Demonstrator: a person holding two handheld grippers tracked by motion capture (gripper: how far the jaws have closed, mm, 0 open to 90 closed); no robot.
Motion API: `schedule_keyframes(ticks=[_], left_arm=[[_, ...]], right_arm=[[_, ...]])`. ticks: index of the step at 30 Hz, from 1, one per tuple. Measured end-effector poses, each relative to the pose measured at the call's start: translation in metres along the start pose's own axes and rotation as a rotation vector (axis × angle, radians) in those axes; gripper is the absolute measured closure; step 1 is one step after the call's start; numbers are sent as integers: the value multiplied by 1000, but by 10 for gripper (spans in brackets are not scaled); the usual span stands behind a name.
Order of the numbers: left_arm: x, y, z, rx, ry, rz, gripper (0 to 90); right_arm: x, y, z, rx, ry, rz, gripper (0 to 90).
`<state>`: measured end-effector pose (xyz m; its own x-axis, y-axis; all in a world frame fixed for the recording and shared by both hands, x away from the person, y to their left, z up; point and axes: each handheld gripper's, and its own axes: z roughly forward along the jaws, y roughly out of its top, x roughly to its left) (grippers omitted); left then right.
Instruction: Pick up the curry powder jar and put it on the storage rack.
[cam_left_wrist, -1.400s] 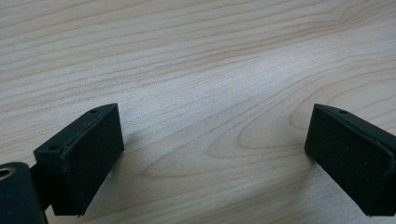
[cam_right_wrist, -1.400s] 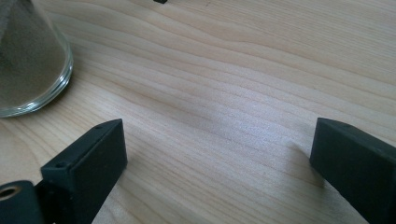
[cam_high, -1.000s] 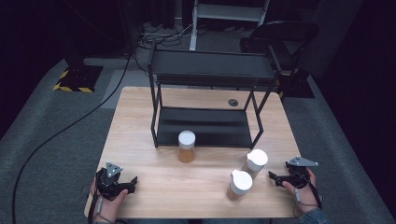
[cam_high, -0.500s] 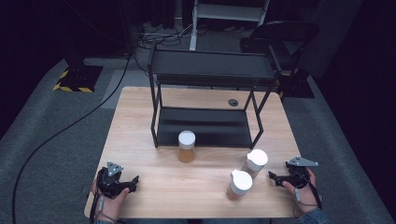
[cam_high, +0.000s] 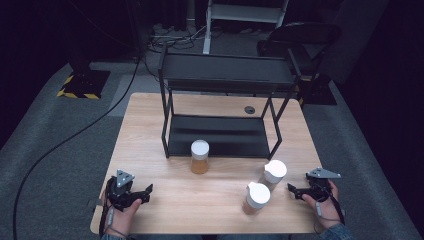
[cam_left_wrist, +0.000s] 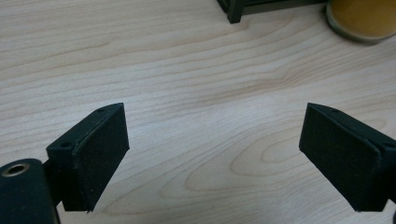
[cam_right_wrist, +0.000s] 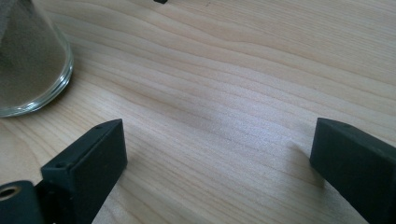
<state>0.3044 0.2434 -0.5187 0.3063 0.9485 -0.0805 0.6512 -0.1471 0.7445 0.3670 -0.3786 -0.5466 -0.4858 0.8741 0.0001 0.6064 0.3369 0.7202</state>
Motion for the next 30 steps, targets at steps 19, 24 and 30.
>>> schedule_keyframes(ticks=[19, 24, 30], left_arm=[[-28, 38, -19, -58, -56, 18, 77], [-37, 49, -20, -74, -69, 36, 77], [-45, 59, -19, -81, -76, 54, 76]], right_arm=[[0, 0, 0, 0, 1, -1, 37], [0, 0, 0, -1, 1, -1, 37], [0, 0, 0, -1, 1, -1, 36]])
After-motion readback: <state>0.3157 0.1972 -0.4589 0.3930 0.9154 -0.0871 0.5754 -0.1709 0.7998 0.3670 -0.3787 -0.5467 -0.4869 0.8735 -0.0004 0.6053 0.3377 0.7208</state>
